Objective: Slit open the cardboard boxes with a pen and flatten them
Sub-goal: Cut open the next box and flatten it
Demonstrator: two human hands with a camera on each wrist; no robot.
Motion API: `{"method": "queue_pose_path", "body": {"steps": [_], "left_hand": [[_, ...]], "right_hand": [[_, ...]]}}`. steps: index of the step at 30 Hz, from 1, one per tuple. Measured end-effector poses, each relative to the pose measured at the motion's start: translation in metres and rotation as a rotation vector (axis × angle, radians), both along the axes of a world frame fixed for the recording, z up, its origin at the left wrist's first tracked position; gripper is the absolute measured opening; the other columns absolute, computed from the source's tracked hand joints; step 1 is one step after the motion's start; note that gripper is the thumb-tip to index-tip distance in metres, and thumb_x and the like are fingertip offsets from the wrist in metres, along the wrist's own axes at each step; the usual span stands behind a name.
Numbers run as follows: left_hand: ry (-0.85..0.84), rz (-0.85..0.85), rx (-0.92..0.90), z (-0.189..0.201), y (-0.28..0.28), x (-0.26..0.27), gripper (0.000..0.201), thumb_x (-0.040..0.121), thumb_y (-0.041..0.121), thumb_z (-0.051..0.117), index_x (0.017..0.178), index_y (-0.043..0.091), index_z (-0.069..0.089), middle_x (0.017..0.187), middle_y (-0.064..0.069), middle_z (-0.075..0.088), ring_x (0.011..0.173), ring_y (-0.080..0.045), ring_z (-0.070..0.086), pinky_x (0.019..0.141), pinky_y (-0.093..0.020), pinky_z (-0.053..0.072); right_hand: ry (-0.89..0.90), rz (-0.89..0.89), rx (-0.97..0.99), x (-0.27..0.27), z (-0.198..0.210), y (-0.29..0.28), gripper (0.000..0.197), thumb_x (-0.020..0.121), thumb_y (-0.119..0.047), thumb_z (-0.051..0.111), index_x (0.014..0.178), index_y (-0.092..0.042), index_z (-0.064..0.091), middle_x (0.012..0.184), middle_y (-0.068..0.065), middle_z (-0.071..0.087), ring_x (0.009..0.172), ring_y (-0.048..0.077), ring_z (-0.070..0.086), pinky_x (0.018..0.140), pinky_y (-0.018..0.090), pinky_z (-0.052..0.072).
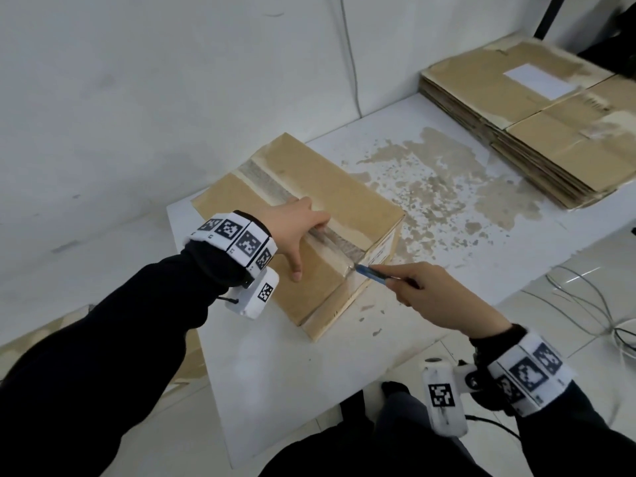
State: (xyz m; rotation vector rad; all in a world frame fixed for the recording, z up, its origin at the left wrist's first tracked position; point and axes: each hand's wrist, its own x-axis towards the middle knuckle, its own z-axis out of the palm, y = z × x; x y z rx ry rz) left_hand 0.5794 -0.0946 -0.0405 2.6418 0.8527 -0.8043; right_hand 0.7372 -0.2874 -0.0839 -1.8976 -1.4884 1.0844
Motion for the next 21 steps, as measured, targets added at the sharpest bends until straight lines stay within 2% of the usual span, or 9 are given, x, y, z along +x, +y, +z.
{"method": "queue_pose_path", "body": {"steps": [4,6,9,11,13,15,17,19,21], "left_hand": [[-0.083,0.036,-0.016,0.002,-0.001,-0.003,0.079,0.048,0.032,0.093,0.108,0.023,0.042,0.112,-0.001,0.040,0.099,-0.018,0.042,0.085,-0.038,0.048],[-0.129,0.051,-0.006,0.005,-0.001,-0.005,0.078,0.048,0.033,0.093,0.104,0.024,0.039,0.110,0.001,0.037,0.099,-0.018,0.041,0.087,-0.040,0.048],[-0.150,0.069,0.012,0.004,-0.007,-0.010,0.080,0.054,0.036,0.090,0.118,0.022,0.045,0.120,0.001,0.033,0.113,-0.018,0.036,0.091,-0.039,0.046],[-0.159,0.061,0.072,0.000,-0.012,-0.014,0.081,0.058,0.037,0.087,0.125,0.022,0.044,0.127,0.000,0.032,0.121,-0.017,0.031,0.094,-0.036,0.045],[-0.166,0.094,0.060,-0.004,-0.016,-0.019,0.067,0.064,0.033,0.085,0.117,0.019,0.045,0.122,0.000,0.042,0.111,-0.017,0.041,0.088,-0.033,0.045],[-0.155,0.169,-0.033,-0.011,-0.016,-0.023,0.049,0.073,0.030,0.079,0.107,0.019,0.046,0.115,0.000,0.046,0.102,-0.017,0.046,0.088,-0.033,0.044],[-0.148,0.259,-0.096,-0.015,-0.016,-0.021,0.037,0.081,0.034,0.070,0.107,0.015,0.051,0.111,0.001,0.045,0.103,-0.018,0.047,0.092,-0.034,0.044],[-0.160,0.409,-0.163,-0.019,-0.014,-0.013,0.031,0.086,0.036,0.065,0.100,0.008,0.060,0.100,-0.005,0.051,0.092,-0.023,0.051,0.082,-0.032,0.045],[-0.165,0.580,-0.242,-0.018,-0.009,-0.001,0.031,0.087,0.042,0.062,0.085,0.011,0.062,0.084,-0.008,0.054,0.077,-0.023,0.049,0.069,-0.030,0.039]], "right_hand": [[0.107,0.164,-0.083,0.010,0.006,-0.008,0.036,0.101,-0.019,0.040,0.131,-0.035,0.054,0.055,-0.006,0.043,0.043,0.007,0.031,0.046,0.020,0.030],[0.154,0.150,-0.095,0.022,0.012,-0.017,0.036,0.100,-0.020,0.042,0.127,-0.038,0.056,0.056,-0.004,0.043,0.045,0.010,0.031,0.046,0.023,0.031],[0.080,-0.002,0.025,0.034,0.015,-0.016,0.037,0.098,-0.020,0.046,0.125,-0.044,0.055,0.057,-0.004,0.053,0.044,0.009,0.032,0.046,0.022,0.033],[0.021,-0.014,0.108,0.034,0.014,-0.009,0.039,0.097,-0.018,0.048,0.125,-0.045,0.054,0.061,-0.001,0.059,0.042,0.006,0.031,0.044,0.019,0.029],[-0.053,0.044,0.130,0.031,0.011,-0.003,0.039,0.096,-0.017,0.051,0.124,-0.044,0.056,0.061,-0.001,0.059,0.041,0.008,0.034,0.044,0.016,0.028],[-0.105,0.122,0.119,0.027,0.009,0.001,0.038,0.095,-0.015,0.053,0.121,-0.043,0.057,0.054,-0.013,0.056,0.044,0.005,0.041,0.046,0.014,0.031],[-0.119,0.183,0.131,0.025,0.006,0.002,0.041,0.095,-0.013,0.052,0.119,-0.046,0.052,0.057,-0.027,0.056,0.051,0.001,0.045,0.051,0.012,0.034],[-0.115,0.239,0.166,0.028,0.003,0.002,0.048,0.096,-0.015,0.051,0.117,-0.058,0.044,0.066,-0.009,0.061,0.052,0.007,0.040,0.052,0.015,0.031],[-0.113,0.290,0.168,0.034,0.001,0.005,0.053,0.097,-0.016,0.047,0.112,-0.066,0.035,0.069,0.012,0.055,0.050,0.010,0.033,0.051,0.019,0.026]]}}
